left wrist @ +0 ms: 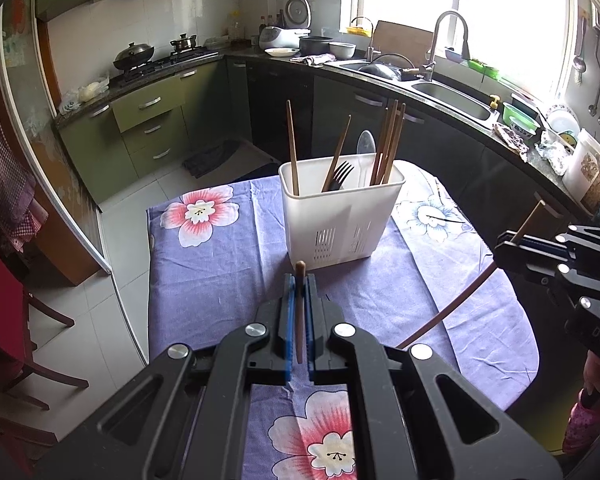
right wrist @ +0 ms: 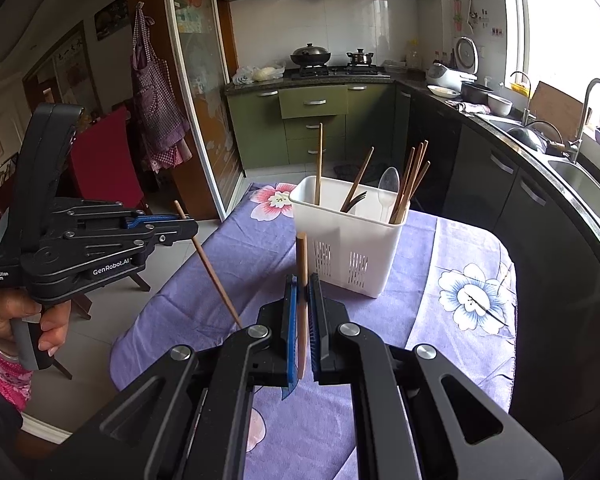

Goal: Organize utensils
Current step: 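Lift both chopsticks over the white caddy and open both tools to drop them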

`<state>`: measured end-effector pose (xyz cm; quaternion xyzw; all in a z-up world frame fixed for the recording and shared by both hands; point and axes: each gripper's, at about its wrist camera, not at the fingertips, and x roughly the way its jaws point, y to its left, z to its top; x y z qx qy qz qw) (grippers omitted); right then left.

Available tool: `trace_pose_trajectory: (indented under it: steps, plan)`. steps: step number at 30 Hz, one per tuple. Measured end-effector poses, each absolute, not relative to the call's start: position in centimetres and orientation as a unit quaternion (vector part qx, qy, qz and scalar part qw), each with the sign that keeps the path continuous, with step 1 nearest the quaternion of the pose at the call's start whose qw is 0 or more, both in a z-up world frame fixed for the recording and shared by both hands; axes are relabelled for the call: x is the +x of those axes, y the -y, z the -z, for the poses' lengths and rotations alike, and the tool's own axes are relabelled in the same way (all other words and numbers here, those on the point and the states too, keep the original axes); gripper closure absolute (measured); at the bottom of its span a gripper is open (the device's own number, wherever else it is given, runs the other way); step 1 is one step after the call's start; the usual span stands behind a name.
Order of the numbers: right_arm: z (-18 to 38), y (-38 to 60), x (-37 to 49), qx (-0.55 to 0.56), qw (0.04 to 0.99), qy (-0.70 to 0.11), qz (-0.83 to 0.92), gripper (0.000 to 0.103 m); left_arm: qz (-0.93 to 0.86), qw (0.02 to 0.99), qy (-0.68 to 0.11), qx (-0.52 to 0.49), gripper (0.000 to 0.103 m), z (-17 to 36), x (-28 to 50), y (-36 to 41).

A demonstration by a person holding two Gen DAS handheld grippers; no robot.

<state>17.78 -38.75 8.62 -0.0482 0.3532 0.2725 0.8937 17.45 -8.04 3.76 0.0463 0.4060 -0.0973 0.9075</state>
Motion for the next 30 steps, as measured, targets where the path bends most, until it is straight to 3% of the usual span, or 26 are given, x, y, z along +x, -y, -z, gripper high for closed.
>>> trace_pose_trajectory:
  steps: [14, 30]
  plan:
    - [-13.7, 38.4, 19.6, -0.057, 0.904, -0.328, -0.270, 0.097, 0.127, 0.914, -0.384, 0.038, 0.099, -9.4, 18.9, 9.1]
    - [-23.1, 41.5, 26.0, 0.001, 0.936, -0.248, -0.249, 0.097, 0.125, 0.949, -0.287, 0.039, 0.099, -19.5, 23.2, 10.9]
